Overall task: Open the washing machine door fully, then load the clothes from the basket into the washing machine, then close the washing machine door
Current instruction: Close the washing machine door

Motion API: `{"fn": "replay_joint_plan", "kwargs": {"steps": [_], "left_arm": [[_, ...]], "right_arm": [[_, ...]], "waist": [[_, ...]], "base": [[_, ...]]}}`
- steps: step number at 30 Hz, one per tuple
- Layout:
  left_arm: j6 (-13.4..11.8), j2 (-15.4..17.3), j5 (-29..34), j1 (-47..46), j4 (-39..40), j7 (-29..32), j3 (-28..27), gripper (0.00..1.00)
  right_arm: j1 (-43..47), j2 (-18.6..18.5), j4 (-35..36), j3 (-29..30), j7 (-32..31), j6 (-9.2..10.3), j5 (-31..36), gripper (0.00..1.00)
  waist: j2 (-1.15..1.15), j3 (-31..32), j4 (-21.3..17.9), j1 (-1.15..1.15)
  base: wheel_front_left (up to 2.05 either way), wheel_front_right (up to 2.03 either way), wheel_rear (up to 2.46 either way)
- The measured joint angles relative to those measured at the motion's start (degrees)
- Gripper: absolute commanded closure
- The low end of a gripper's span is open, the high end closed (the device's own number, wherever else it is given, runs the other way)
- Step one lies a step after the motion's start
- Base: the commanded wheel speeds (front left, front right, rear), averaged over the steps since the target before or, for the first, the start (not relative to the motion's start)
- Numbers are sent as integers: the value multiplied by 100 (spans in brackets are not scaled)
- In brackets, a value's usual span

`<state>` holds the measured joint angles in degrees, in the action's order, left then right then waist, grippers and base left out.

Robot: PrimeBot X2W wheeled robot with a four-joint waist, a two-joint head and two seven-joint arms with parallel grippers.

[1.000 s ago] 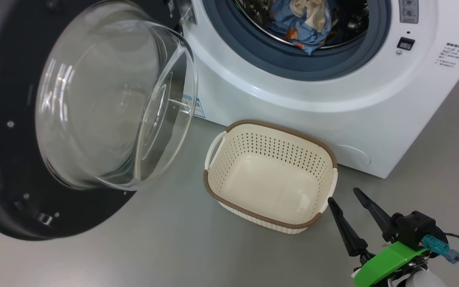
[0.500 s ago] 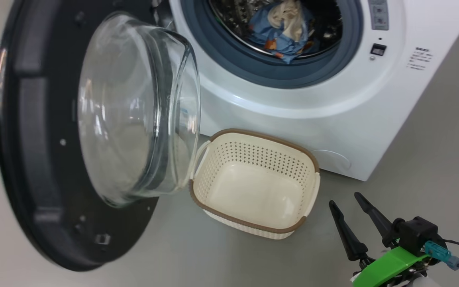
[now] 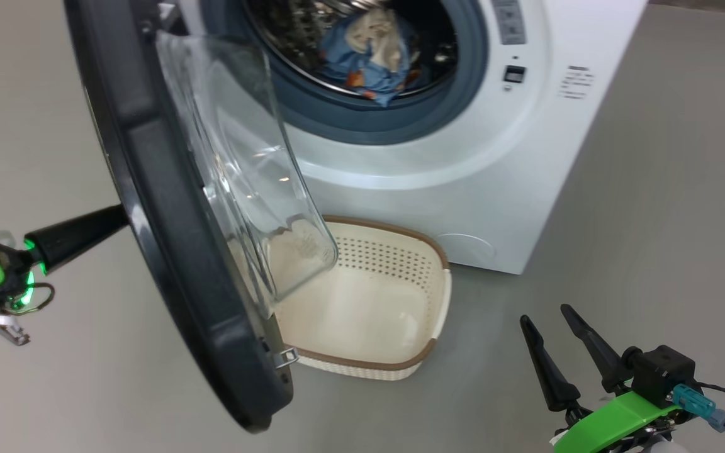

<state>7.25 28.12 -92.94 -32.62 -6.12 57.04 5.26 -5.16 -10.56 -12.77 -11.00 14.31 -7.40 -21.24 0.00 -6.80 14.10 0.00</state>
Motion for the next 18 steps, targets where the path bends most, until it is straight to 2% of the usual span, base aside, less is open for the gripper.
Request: {"fn": "replay_joint_plan", "kwargs": {"steps": [10, 18], "left_arm": [[0, -301, 299, -69, -94, -269, 104, 100], [0, -356, 511, -325, -364, -526, 129, 100]], "right_arm": [[15, 142, 78, 83, 0, 0, 9, 0], [15, 220, 114, 97, 0, 0, 18, 0]], "waist": [[0, -59, -700, 0], [0, -139, -1296, 0]], "base": [[0, 0, 0], [0, 0, 0]]}}
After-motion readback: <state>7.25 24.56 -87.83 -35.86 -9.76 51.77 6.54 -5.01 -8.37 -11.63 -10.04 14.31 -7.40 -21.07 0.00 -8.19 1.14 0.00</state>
